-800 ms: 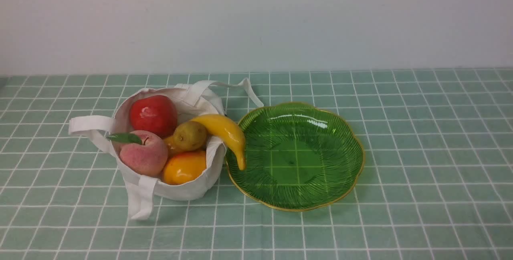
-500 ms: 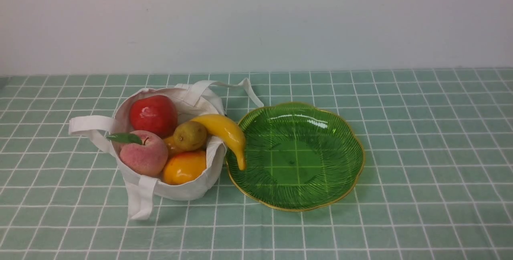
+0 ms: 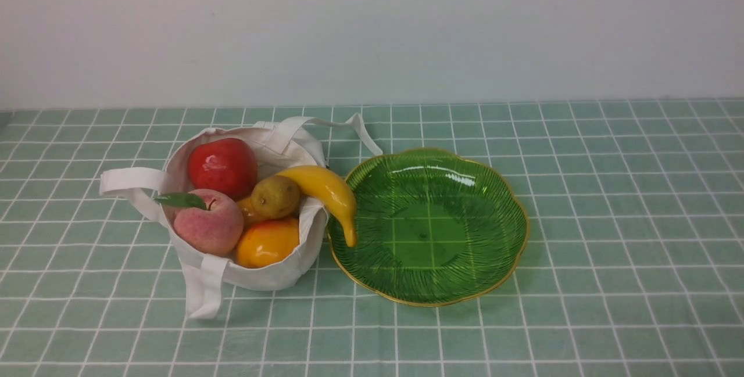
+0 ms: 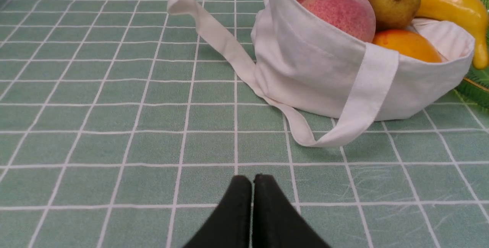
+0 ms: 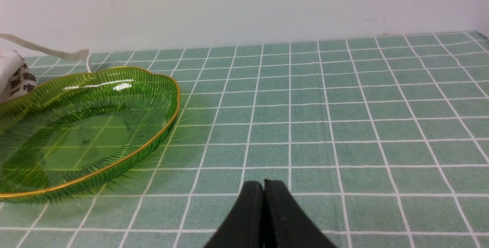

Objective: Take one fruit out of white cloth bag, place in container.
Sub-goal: 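Reach into the cloth bag and grasp the kiwi with the left gripper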

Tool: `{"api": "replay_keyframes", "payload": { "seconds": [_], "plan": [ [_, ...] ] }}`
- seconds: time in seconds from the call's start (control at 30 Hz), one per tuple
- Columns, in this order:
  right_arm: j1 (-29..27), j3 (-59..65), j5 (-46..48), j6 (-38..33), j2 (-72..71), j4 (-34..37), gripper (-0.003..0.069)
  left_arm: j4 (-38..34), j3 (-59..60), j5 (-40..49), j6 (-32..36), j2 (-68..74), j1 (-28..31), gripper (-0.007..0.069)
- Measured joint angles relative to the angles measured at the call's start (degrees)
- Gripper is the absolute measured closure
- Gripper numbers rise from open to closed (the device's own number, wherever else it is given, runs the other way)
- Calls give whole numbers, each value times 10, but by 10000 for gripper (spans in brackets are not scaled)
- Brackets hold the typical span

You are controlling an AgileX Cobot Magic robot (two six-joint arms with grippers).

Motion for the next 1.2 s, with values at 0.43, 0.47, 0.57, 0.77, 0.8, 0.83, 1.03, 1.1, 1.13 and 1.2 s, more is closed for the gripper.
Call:
{"api": "replay_keyframes", "payload": {
  "seconds": [0.43,0.47,0.57,0.77,0.8,0.83,1.03,1.1,1.13,1.2],
  "plan": [
    [0,0,0,0,0,0,671,0,0,0,0,0,0,632],
    [0,0,0,0,0,0,671,0,0,0,0,0,0,632],
    [0,0,0,0,0,0,671,0,0,0,0,0,0,632],
    [0,0,0,0,0,0,671,0,0,0,0,0,0,632],
    [0,0,0,0,0,0,671,0,0,0,0,0,0,632],
    [0,0,0,0,0,0,671,0,0,0,0,0,0,632],
    [0,0,0,0,0,0,671,0,0,0,0,0,0,632],
    [0,0,0,0,0,0,671,-2,0,0,-1,0,0,632],
    [0,0,0,0,0,0,671,-11,0,-1,-7,0,0,632],
    [0,0,0,0,0,0,671,-47,1,-6,-28,0,0,632]
  ]
}}
